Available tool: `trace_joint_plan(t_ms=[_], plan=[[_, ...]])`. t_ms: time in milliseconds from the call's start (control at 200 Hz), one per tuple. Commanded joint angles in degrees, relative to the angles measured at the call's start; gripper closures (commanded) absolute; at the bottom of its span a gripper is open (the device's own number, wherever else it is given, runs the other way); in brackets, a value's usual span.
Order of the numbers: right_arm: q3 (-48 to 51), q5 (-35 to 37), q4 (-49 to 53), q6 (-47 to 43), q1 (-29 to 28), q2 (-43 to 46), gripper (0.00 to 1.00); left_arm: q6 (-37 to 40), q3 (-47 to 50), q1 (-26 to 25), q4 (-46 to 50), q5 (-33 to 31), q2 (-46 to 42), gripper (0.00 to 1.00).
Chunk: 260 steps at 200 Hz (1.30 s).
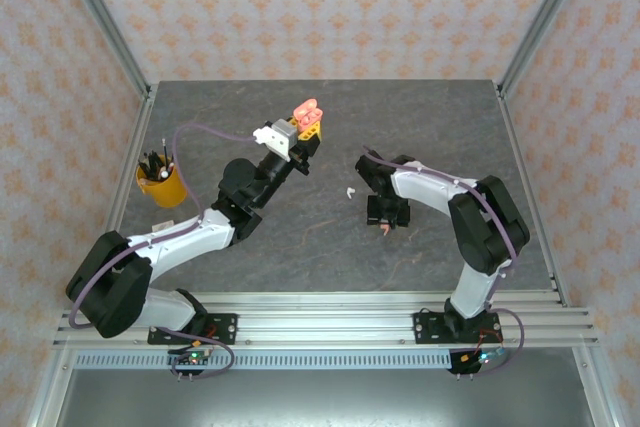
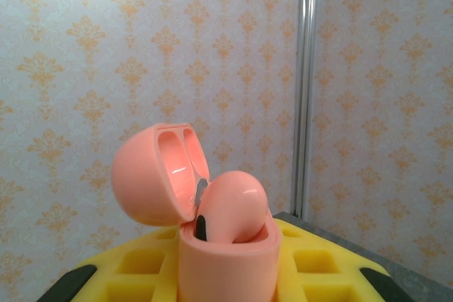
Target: Insert the wireless bluetooth earbuds into the charging case
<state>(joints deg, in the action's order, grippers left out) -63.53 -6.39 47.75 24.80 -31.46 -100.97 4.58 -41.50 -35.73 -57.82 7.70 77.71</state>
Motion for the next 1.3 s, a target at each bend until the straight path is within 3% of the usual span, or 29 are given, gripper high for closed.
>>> trace_joint_plan(t_ms=[0, 626, 1296], plan=[[0.5, 2.0, -0.4, 0.9, -0.4, -0.9, 0.49, 0.5, 0.4, 0.3, -1.8, 0.5, -0.5, 1.0], [2.2, 1.9, -1.8, 1.1, -0.4, -1.5, 0.54, 0.5, 0.4, 0.3, -2.2, 0.4, -0.1, 1.0], [3.1, 1.1, -2.2, 1.7, -0.4, -0.2, 0.67, 0.3, 0.5, 0.3, -2.1, 0.3, -0.5, 1.0]])
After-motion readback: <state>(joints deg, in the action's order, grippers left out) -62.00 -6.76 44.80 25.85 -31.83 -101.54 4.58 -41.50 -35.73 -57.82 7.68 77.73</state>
